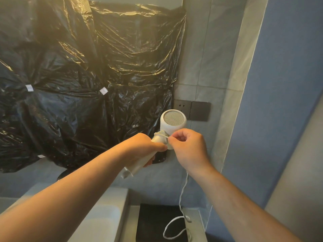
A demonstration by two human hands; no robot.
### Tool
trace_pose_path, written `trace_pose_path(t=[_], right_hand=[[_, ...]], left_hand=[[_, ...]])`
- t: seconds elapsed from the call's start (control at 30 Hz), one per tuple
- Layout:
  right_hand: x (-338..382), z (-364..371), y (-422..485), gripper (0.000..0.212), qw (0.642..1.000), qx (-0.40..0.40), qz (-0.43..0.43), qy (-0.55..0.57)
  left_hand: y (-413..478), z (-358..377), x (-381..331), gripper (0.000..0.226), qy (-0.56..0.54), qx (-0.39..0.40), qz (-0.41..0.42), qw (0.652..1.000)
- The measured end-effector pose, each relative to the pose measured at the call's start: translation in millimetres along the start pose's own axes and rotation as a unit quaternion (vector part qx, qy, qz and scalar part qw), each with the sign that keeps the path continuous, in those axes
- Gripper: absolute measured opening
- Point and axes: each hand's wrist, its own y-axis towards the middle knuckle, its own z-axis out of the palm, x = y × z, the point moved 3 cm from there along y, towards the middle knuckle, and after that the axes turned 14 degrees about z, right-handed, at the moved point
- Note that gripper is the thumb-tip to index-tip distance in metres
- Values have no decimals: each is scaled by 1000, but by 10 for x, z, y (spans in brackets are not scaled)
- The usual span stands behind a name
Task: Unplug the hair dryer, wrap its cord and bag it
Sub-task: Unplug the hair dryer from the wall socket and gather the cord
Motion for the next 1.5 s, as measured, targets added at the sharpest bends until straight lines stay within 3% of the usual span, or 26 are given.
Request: trace_pose_path(t=[0.17, 0.33, 0.57, 0.73, 1.03, 1.17, 1.27, 1.3, 1.37, 1.43, 1.5], right_hand=[[-105, 41, 58, 9, 969, 110, 142, 170], [-162, 12, 68, 13, 927, 191, 193, 260], [-295, 49, 84, 9, 919, 224, 219, 240], [-488, 70, 67, 12, 915, 261, 196, 239], [-981, -75, -8, 17, 922, 223, 174, 264], [-1118, -292, -36, 13, 930, 250, 155, 222], [-1209, -474, -23, 15, 934, 258, 142, 201], [-1252, -536, -13, 12, 934, 262, 143, 196], [-1341, -636, 4, 8, 934, 273, 152, 174], [-1435, -693, 14, 11, 934, 298, 142, 135], [-1484, -707, -29, 12, 930, 327, 129, 104]], left_hand=[[-26, 102, 4, 36, -124, -23, 17, 992], [-75, 189, -5, 32, -228, -4, 58, 972], [-119, 315, 22, 9, -272, 7, 58, 961], [-117, 474, 142, 19, -295, 39, 57, 953], [-116, 1060, 340, 4, -372, 120, 25, 920], [-162, 1340, 385, 32, -372, 157, 41, 914], [-173, 1377, 458, 59, -341, 159, 82, 923], [-152, 1335, 446, 69, -338, 106, 96, 930], [-110, 1198, 398, 93, -299, -77, 114, 944], [-124, 1136, 238, 106, -94, -194, 208, 954], [-125, 1234, 126, 114, 151, -170, 308, 924]])
